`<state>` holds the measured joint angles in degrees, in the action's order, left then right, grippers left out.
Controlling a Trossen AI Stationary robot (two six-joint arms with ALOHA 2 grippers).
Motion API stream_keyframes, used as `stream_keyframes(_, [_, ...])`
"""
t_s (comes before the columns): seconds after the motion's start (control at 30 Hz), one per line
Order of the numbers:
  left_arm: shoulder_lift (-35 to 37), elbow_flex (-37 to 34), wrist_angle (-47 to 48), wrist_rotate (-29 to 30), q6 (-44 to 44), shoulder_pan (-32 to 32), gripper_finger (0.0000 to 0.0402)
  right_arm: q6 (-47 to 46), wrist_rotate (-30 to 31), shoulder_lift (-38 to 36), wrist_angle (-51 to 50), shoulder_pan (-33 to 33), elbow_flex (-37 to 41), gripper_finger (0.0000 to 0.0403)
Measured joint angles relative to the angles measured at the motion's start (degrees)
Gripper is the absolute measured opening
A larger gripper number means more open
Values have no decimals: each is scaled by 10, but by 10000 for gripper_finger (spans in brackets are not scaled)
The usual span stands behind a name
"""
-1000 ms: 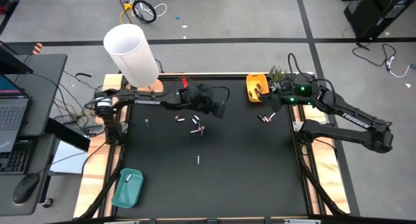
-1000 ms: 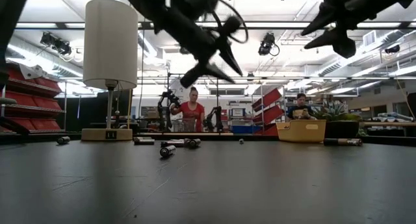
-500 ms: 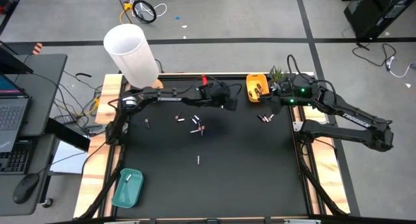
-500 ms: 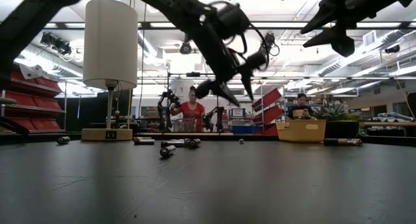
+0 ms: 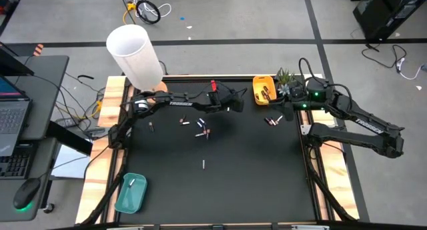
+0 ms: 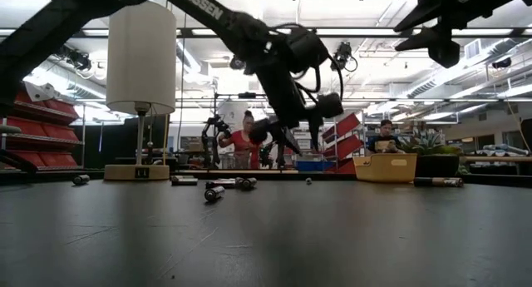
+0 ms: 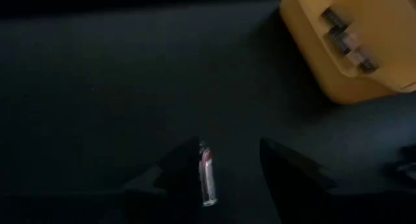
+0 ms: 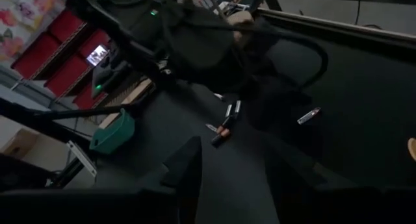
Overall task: Sort batteries
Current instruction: Put the silver battery into the blue bin
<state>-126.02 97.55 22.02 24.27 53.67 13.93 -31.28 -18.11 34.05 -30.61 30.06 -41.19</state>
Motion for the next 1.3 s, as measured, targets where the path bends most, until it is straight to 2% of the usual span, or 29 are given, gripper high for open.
stream_keyframes(0.3, [-35,-1,-11,-4,-9,-3,177,-2,-11,-9,-4,0,0,150])
stream_keyframes(0.53, [-57,0,-1,-37,-7,-9,176,-1,-11,-11,-14,0,0,150])
stream_keyframes(0.63, [-60,0,3,-29,-9,-15,170,-1,-11,-11,-18,-1,0,150])
stream_keyframes(0.77, [-62,0,12,-32,-11,-17,128,0,-11,-11,-17,0,0,150])
stream_keyframes(0.9, [-62,0,19,-53,-29,-18,34,0,-11,-12,-17,-1,0,150])
stream_keyframes(1.3, [-47,16,38,-110,-88,-21,31,4,-11,-11,-23,-1,0,150])
